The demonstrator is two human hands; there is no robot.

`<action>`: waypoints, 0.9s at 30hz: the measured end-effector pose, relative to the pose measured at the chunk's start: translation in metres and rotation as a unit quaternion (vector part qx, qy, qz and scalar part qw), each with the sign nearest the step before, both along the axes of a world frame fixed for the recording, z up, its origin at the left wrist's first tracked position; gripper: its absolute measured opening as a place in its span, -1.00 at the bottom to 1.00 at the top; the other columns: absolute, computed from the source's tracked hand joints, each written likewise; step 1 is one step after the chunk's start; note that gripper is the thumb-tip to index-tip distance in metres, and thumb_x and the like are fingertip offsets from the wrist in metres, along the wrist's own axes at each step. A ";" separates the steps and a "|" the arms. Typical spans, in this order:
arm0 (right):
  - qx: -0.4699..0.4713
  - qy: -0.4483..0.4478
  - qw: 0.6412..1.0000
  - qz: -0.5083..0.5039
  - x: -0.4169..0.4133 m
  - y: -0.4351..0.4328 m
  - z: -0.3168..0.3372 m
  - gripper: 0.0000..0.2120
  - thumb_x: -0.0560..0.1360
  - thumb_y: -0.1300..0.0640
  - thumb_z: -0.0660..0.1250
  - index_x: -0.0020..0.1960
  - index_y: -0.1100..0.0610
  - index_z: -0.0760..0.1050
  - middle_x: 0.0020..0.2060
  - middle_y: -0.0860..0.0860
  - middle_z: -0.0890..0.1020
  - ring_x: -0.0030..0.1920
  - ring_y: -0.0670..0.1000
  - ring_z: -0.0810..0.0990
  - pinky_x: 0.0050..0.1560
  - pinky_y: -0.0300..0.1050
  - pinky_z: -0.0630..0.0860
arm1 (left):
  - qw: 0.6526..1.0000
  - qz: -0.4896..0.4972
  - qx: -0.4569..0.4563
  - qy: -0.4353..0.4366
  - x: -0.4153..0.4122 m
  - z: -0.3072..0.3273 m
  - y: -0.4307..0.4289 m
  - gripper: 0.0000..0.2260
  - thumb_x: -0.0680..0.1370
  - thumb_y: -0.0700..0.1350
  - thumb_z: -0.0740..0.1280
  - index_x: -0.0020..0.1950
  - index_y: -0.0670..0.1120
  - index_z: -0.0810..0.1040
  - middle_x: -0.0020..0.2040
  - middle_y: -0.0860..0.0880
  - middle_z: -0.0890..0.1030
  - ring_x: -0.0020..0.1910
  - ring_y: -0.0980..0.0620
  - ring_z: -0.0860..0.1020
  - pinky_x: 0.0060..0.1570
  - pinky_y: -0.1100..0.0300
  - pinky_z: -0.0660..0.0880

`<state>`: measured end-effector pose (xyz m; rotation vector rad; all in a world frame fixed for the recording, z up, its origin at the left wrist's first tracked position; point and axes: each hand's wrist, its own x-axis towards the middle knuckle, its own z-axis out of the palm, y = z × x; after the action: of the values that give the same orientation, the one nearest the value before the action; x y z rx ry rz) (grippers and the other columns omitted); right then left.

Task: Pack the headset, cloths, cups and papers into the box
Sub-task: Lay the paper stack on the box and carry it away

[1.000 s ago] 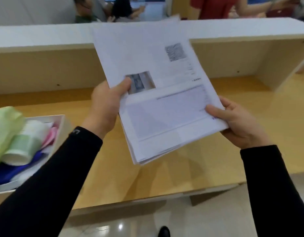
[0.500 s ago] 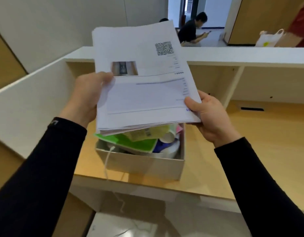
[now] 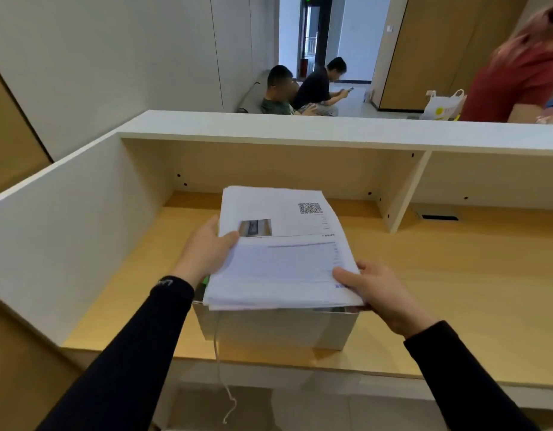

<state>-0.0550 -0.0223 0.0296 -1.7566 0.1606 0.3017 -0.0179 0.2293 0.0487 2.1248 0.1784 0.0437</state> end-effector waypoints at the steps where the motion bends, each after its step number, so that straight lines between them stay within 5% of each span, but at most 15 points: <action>1: -0.015 0.001 1.000 -0.010 0.001 -0.001 -0.004 -0.76 0.48 0.07 0.36 0.08 0.16 0.50 -0.19 0.03 0.68 -0.35 -0.08 0.64 -0.39 -0.15 0.55 | 0.998 -0.005 0.063 0.002 -0.001 -0.007 0.002 -0.56 0.59 0.00 0.19 0.47 -0.02 0.25 0.34 0.09 0.44 0.23 0.01 0.46 0.08 0.13 0.40; 3: -0.023 -0.012 0.999 -0.044 0.004 -0.003 -0.007 -0.64 0.47 -0.03 0.35 0.18 0.13 0.42 -0.13 0.04 0.68 -0.32 -0.11 0.65 -0.42 -0.21 0.51 | 0.988 0.011 0.156 0.012 -0.002 -0.015 0.008 -0.49 0.58 0.13 0.16 0.50 0.03 0.19 0.42 0.00 0.41 0.30 -0.05 0.45 0.12 0.10 0.43; 5: -0.049 -0.045 0.996 -0.062 0.012 -0.003 -0.006 -0.54 0.46 -0.09 0.33 0.29 0.04 0.33 -0.10 0.01 0.65 -0.21 -0.08 0.65 -0.28 -0.13 0.59 | 0.981 0.043 0.191 0.005 0.001 -0.014 0.013 -0.50 0.56 0.18 0.14 0.47 0.05 0.24 0.25 -0.07 0.55 0.08 -0.07 0.54 -0.11 0.15 0.46; 7: -0.077 -0.062 0.993 -0.065 0.020 -0.001 -0.004 -0.47 0.46 -0.14 0.30 0.37 -0.03 0.27 -0.08 -0.01 0.61 -0.11 -0.04 0.62 -0.08 0.05 0.62 | 0.973 0.078 0.217 -0.014 0.004 -0.009 0.015 -0.50 0.55 0.21 0.12 0.46 0.06 0.26 0.06 -0.09 0.59 -0.03 -0.06 0.54 -0.15 0.13 0.46; 11: -0.091 -0.099 0.990 -0.041 0.030 0.007 -0.001 -0.51 0.48 -0.14 0.27 0.37 -0.15 0.25 -0.06 -0.13 0.56 -0.07 -0.10 0.56 -0.13 -0.10 0.54 | 0.956 0.061 0.282 -0.058 0.010 -0.008 0.014 -0.50 0.54 0.23 0.12 0.47 0.14 0.22 0.44 -0.11 0.30 0.41 -0.11 0.26 0.30 -0.03 0.32; 14: -0.092 -0.150 0.984 -0.019 0.036 0.016 0.003 -0.70 0.53 -0.06 0.25 0.14 -0.38 0.25 -0.13 -0.35 0.42 -0.16 -0.26 0.56 -0.32 -0.37 0.47 | 0.958 -0.015 0.276 -0.075 0.014 -0.014 0.003 -0.48 0.55 0.22 0.11 0.50 0.16 0.13 0.56 -0.02 0.07 0.52 -0.07 0.04 0.44 -0.07 0.10; 18: -0.138 -0.195 0.970 -0.041 0.052 0.010 -0.009 -0.51 0.51 -0.15 0.22 0.42 -0.20 0.22 0.21 -0.23 0.36 0.04 -0.20 0.45 -0.01 -0.17 0.47 | 0.963 -0.005 0.245 -0.113 0.027 -0.024 0.002 -0.57 0.60 0.15 0.06 0.45 0.09 0.28 0.50 0.02 0.27 0.48 -0.01 0.18 0.42 -0.03 0.16; 20: -0.135 -0.161 0.974 -0.081 0.060 -0.003 -0.017 -0.49 0.52 -0.17 0.18 0.43 -0.11 0.24 0.32 -0.09 0.42 0.14 -0.13 0.44 0.07 -0.09 0.48 | 0.969 0.041 0.192 -0.149 0.028 -0.022 0.006 -0.69 0.62 0.05 0.07 0.17 0.01 0.54 0.19 -0.06 0.56 0.21 -0.07 0.44 0.14 0.00 0.38; 22: -0.142 -0.097 0.980 -0.102 0.066 -0.018 -0.027 -0.47 0.53 -0.17 0.16 0.45 -0.03 0.23 0.38 0.02 0.41 0.27 0.00 0.42 0.15 -0.06 0.41 | 0.977 0.131 0.105 -0.130 0.029 -0.023 0.021 -0.72 0.61 -0.01 0.11 -0.03 -0.11 0.55 -0.08 -0.08 0.55 -0.03 -0.08 0.47 -0.10 0.07 0.37; 25: -0.092 0.035 0.991 -0.094 0.070 -0.030 -0.043 -0.46 0.54 -0.15 0.12 0.47 0.00 0.19 0.40 0.07 0.37 0.33 0.13 0.40 0.20 0.09 0.44 | 0.976 0.215 0.006 0.037 0.032 -0.039 0.055 -0.69 0.58 -0.04 0.18 0.23 -0.16 0.50 0.19 -0.13 0.55 0.19 -0.16 0.48 0.15 -0.01 0.40; 27: -0.063 0.108 0.990 -0.060 0.069 -0.032 -0.051 -0.56 0.56 -0.06 0.09 0.41 0.02 0.28 0.25 0.05 0.45 0.17 0.13 0.48 -0.03 0.10 0.55 | 0.968 0.208 -0.010 0.137 0.027 -0.056 0.067 -0.70 0.58 -0.09 0.19 0.23 -0.21 0.50 0.14 -0.20 0.55 0.12 -0.19 0.51 0.09 -0.05 0.45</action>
<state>0.0144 -0.0545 -0.0219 -1.8289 0.4483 0.4022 0.0094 0.2968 -0.0070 2.0332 0.7843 -0.0062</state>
